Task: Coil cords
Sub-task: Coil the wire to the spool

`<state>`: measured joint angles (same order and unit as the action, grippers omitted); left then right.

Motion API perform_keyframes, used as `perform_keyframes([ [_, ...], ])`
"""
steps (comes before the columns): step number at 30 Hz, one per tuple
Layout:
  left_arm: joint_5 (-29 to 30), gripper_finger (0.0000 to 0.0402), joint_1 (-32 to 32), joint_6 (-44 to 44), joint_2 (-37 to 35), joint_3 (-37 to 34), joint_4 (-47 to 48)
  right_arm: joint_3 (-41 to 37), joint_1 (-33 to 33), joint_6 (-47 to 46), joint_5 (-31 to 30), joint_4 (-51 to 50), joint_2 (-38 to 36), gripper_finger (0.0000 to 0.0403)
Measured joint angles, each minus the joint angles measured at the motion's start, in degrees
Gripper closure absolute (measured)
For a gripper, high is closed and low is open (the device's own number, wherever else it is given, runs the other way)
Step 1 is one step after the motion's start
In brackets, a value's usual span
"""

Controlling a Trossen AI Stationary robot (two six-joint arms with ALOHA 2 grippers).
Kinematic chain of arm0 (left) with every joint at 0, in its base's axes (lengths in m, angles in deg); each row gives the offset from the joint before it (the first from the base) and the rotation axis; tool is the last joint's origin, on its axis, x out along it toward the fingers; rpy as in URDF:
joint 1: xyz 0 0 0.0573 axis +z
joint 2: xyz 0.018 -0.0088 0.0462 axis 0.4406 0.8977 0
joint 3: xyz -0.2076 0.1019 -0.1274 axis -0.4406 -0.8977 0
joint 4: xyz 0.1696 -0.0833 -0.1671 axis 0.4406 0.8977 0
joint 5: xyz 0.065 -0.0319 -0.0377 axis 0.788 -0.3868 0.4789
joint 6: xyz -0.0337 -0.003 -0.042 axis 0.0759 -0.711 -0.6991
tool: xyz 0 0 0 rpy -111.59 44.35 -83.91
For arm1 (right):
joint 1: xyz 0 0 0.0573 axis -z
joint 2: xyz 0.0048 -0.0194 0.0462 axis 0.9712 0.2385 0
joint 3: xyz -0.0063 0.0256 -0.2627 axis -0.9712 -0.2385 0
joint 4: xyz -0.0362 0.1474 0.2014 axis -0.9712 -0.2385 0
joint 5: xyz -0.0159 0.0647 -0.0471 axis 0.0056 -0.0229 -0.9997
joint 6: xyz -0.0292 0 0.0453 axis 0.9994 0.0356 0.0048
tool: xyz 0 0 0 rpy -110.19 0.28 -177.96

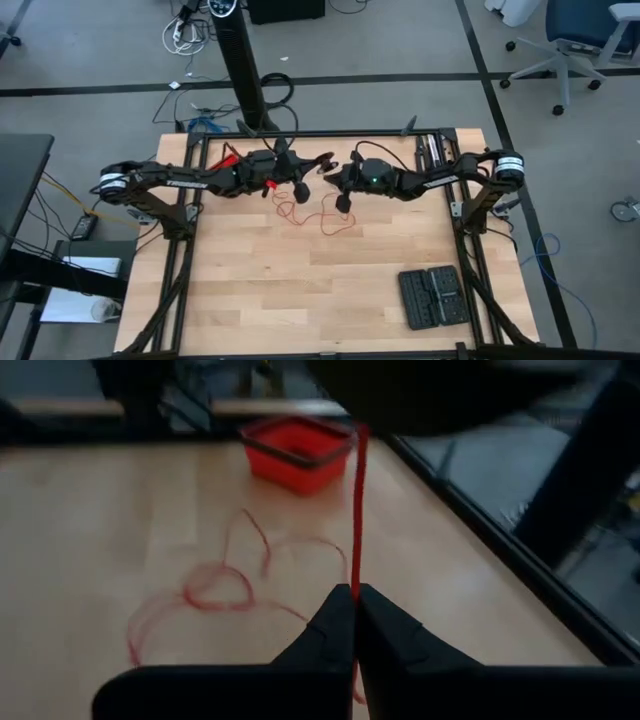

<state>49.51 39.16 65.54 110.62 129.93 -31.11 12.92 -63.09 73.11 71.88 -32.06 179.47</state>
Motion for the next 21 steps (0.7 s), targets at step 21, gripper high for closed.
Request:
perform_keyframes([
  [21,12.5,0.0401,0.0,3.9,-2.2,0.0,6.7,0.0,6.2,0.3,-6.7,-18.3,-7.4,0.0282],
])
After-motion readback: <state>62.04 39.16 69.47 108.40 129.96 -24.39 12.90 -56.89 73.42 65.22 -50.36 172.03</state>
